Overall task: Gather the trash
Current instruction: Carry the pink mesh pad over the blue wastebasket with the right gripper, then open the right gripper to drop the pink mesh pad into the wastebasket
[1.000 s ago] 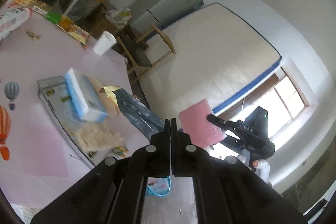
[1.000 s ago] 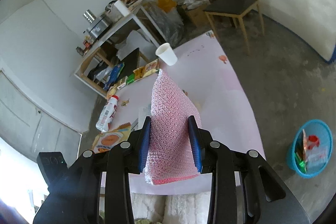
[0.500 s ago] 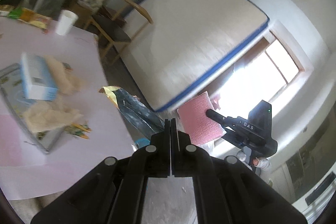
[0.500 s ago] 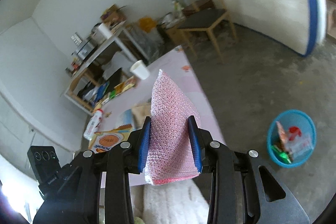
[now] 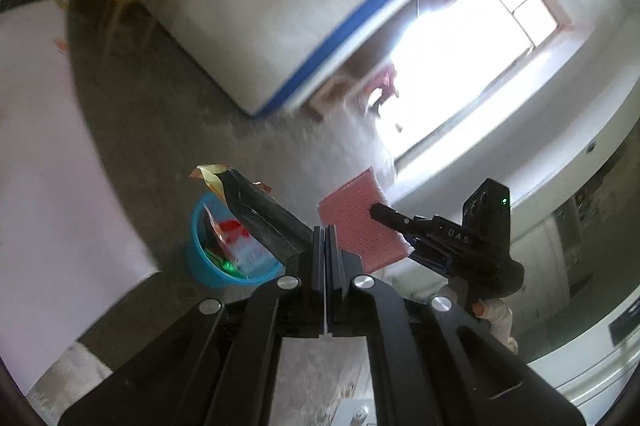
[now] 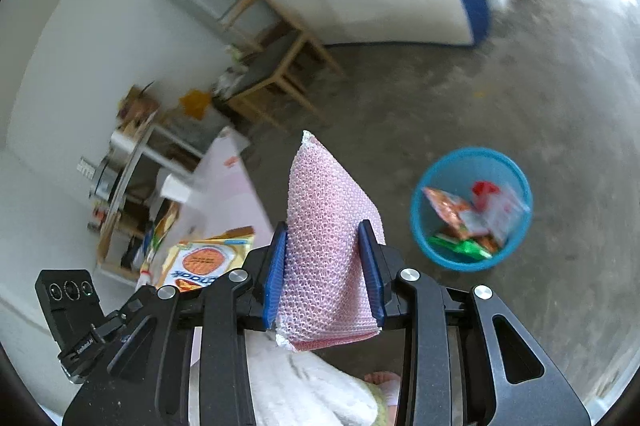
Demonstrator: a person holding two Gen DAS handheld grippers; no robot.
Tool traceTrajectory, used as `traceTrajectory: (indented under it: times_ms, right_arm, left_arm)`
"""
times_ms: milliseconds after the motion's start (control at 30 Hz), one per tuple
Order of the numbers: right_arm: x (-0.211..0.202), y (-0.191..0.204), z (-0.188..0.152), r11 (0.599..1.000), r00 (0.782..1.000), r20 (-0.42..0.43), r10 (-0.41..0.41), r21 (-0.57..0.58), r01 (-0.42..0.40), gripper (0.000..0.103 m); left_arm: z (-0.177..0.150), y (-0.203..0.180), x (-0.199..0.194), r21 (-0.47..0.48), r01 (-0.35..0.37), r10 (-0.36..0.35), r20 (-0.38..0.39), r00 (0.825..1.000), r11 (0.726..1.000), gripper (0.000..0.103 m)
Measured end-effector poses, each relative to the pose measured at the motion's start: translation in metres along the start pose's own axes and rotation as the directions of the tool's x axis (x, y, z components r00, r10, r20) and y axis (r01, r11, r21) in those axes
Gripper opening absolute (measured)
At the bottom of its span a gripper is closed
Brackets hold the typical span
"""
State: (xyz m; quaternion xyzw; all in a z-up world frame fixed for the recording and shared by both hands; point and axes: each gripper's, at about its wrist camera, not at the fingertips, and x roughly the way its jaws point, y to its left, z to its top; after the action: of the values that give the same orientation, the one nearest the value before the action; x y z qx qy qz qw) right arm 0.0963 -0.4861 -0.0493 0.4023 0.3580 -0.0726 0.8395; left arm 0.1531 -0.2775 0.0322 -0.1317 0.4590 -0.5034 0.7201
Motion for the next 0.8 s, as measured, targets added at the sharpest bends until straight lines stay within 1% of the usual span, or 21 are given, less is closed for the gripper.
traceTrajectory:
  times_ms: [100,200,233,267,333,367,400,433,467,533,600,667,733,800]
  right_arm:
    - [0.017,-0.031,0.007,0.998,1.0,-0.013,-0.007,0.063,0.008,0.033]
    - [0.042,-0.062,0.023,0.993,1.0,-0.022,-0.017,0.117,0.02,0.033]
    - [0.045,-0.07,0.026,0.992,1.0,-0.022,-0.021,0.127,0.024,0.033]
    - [0.05,-0.076,0.031,0.99,0.999,-0.019,-0.027,0.138,0.029,0.034]
    - [0.067,-0.089,0.046,0.987,0.999,-0.006,-0.042,0.153,0.042,0.038]
    - [0.081,-0.099,0.054,0.985,0.999,-0.002,-0.05,0.164,0.05,0.044]
    - [0.089,-0.106,0.058,0.983,0.998,-0.005,-0.057,0.174,0.057,0.049]
    - [0.1,-0.116,0.06,0.978,0.998,-0.009,-0.067,0.197,0.067,0.06]
    - [0.111,-0.126,0.061,0.972,0.997,-0.016,-0.08,0.219,0.082,0.063]
    - [0.131,-0.15,0.056,0.954,0.992,-0.05,-0.119,0.27,0.128,0.063]
    - [0.14,-0.163,0.044,0.942,0.989,-0.076,-0.127,0.304,0.144,0.063]
    - [0.139,-0.168,0.034,0.942,0.99,-0.082,-0.117,0.305,0.137,0.063]
    - [0.133,-0.168,0.023,0.946,0.987,-0.091,-0.129,0.288,0.15,0.063]
    - [0.124,-0.167,0.016,0.949,0.987,-0.089,-0.133,0.275,0.153,0.063]
  left_arm:
    - [0.003,0.002,0.057,0.013,-0.038,0.039,-0.086,0.996,0.999,0.0]
    - [0.005,0.008,0.109,0.02,-0.067,0.069,-0.146,0.987,0.998,0.0]
    - [0.006,0.01,0.121,0.019,-0.071,0.073,-0.159,0.985,0.997,0.0]
    - [0.006,0.012,0.141,0.022,-0.085,0.087,-0.177,0.98,0.996,0.0]
    - [0.01,0.018,0.17,0.01,-0.087,0.087,-0.202,0.976,0.996,0.0]
    - [0.011,0.023,0.189,-0.005,-0.091,0.088,-0.224,0.971,0.996,0.001]
    - [0.012,0.033,0.213,-0.034,-0.106,0.094,-0.255,0.962,0.994,0.012]
    - [0.01,0.039,0.223,-0.052,-0.117,0.099,-0.269,0.958,0.992,0.022]
    - [0.008,0.051,0.241,-0.08,-0.152,0.123,-0.288,0.95,0.985,0.039]
    - [0.003,0.067,0.256,-0.127,-0.206,0.16,-0.299,0.941,0.97,0.041]
    - [-0.005,0.08,0.259,-0.196,-0.216,0.143,-0.329,0.933,0.957,0.043]
    - [-0.013,0.084,0.249,-0.244,-0.195,0.106,-0.334,0.937,0.95,0.044]
    - [-0.014,0.08,0.235,-0.215,-0.18,0.105,-0.317,0.942,0.96,0.047]
    - [-0.012,0.07,0.221,-0.142,-0.184,0.138,-0.286,0.948,0.973,0.05]
